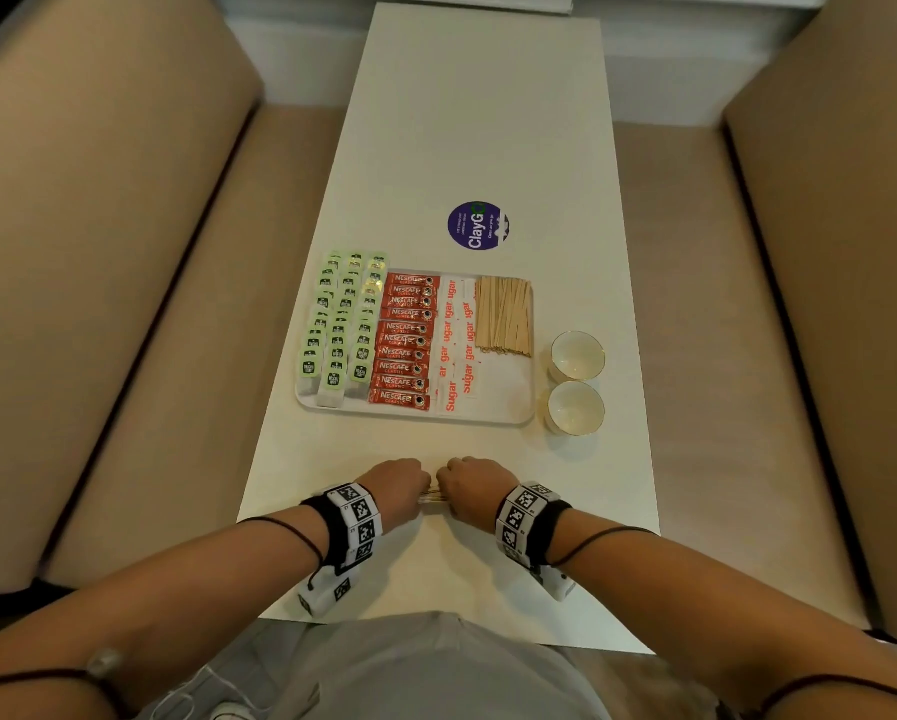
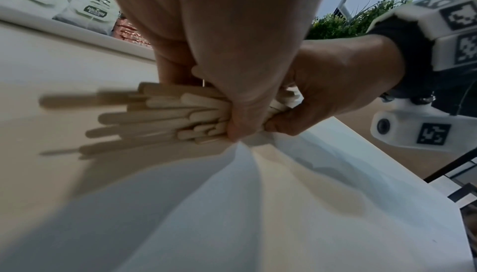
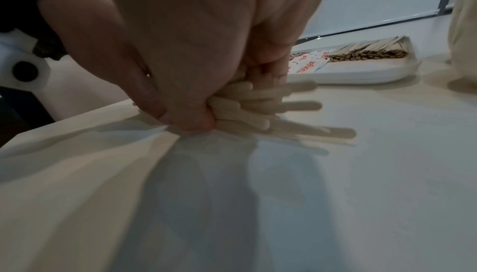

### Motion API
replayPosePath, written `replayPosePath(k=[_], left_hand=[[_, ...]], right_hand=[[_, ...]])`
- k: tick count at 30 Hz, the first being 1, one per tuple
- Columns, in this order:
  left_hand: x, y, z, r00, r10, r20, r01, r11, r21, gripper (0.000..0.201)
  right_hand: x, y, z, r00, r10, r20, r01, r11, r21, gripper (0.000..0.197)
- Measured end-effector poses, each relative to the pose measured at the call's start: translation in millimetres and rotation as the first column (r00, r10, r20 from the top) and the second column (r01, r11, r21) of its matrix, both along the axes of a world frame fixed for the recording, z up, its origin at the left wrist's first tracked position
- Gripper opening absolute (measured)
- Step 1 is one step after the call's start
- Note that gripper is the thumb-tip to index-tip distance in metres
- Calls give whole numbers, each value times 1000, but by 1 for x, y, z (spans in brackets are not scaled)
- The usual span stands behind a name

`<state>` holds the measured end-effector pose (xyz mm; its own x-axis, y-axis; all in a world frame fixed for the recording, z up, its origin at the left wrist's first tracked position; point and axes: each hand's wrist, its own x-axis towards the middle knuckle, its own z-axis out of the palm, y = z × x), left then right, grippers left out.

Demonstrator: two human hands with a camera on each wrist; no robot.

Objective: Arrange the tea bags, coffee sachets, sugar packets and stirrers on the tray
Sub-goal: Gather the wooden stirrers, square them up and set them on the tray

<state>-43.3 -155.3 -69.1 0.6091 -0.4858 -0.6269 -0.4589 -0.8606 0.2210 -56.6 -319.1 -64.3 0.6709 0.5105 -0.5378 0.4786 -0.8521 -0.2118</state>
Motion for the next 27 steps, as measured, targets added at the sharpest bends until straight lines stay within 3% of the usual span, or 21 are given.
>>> replayPosePath(k=[12,20,27], left_hand=[[-7,-5,6,999,-39,9,39,999,36,19],[-11,5,14,999,-33,36,35,998,-55,29],[-7,9,30,999,43,16,-40,990,-138,30]], right_hand=[[-9,-1,-1,1000,13,23,-13,1000,3,25],[-7,-7,14,996,-32,-86,36,998,44,26],[7,-7,36,1000,4,-17,-4,999,43,30]])
